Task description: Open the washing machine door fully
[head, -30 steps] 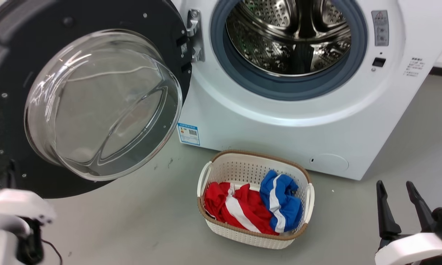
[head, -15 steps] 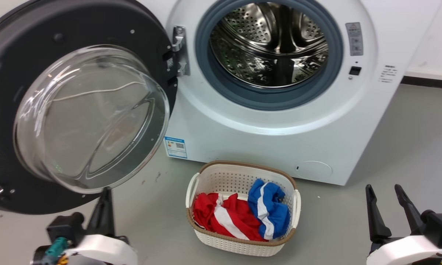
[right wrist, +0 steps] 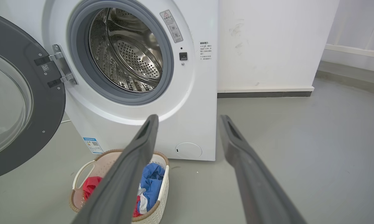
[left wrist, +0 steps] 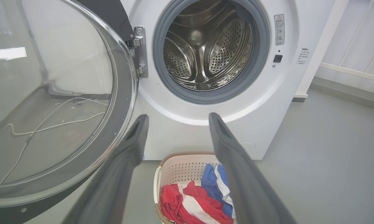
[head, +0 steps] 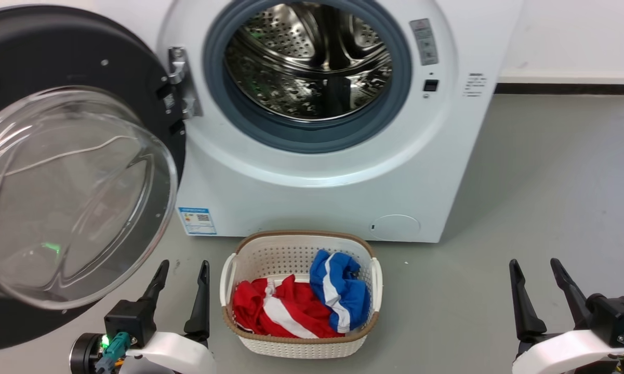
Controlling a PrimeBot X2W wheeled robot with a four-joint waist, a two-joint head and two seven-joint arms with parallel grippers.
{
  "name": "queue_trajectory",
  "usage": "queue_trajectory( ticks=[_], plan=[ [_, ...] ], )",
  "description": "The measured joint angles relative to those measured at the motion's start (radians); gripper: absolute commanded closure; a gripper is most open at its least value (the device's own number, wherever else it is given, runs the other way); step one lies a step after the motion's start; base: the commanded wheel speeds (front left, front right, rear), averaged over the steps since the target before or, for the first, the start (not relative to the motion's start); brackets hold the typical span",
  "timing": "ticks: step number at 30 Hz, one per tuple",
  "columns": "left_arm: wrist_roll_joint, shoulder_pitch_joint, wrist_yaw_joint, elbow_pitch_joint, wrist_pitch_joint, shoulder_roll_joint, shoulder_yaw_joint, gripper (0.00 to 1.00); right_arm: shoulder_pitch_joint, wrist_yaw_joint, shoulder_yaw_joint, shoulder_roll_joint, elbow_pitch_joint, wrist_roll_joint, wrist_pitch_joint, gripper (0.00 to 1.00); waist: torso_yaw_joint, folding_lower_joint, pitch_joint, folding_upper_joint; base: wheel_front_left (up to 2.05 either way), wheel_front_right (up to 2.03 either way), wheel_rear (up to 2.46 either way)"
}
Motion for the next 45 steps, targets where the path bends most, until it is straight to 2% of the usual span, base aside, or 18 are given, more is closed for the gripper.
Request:
queue_trajectory(
  ticks=[4, 24, 25, 30, 45],
  plan=[
    [0.009, -0.001, 0.001, 0.011, -0.003, -0.001, -0.005, 0.00, 0.002, 0.000, 0.003, 0.000, -0.001, -0.002, 0.001, 0.00, -0.022, 0.0000, -0.002, 0.0000, 0.00, 0.00, 0.00],
    [0.004, -0.012, -0.008, 0.043, -0.011, 0.002, -0.006, 0.00, 0.009, 0.000, 0.008, 0.000, 0.004, -0.008, 0.003, 0.00, -0.036, 0.0000, -0.011, 0.0000, 0.00, 0.00, 0.00],
    [0.004, -0.013, -0.008, 0.045, -0.011, 0.005, -0.007, 1.00, 0.009, 0.000, 0.009, 0.000, 0.008, -0.007, 0.000, 1.00, -0.037, 0.0000, -0.012, 0.0000, 0.00, 0.00, 0.00],
    [-0.003, 0.016, -0.009, 0.077, -0.007, -0.014, -0.014, 1.00, 0.023, 0.000, 0.009, 0.000, 0.049, -0.001, 0.002, 1.00, -0.037, 0.0000, -0.012, 0.0000, 0.00, 0.00, 0.00],
    [-0.234, 0.014, -0.056, 0.085, 0.064, -0.054, 0.064, 1.00, 0.002, 0.000, 0.001, 0.000, 0.089, 0.283, 0.036, 1.00, -0.037, 0.0000, -0.007, 0.0000, 0.00, 0.00, 0.00]
  ],
)
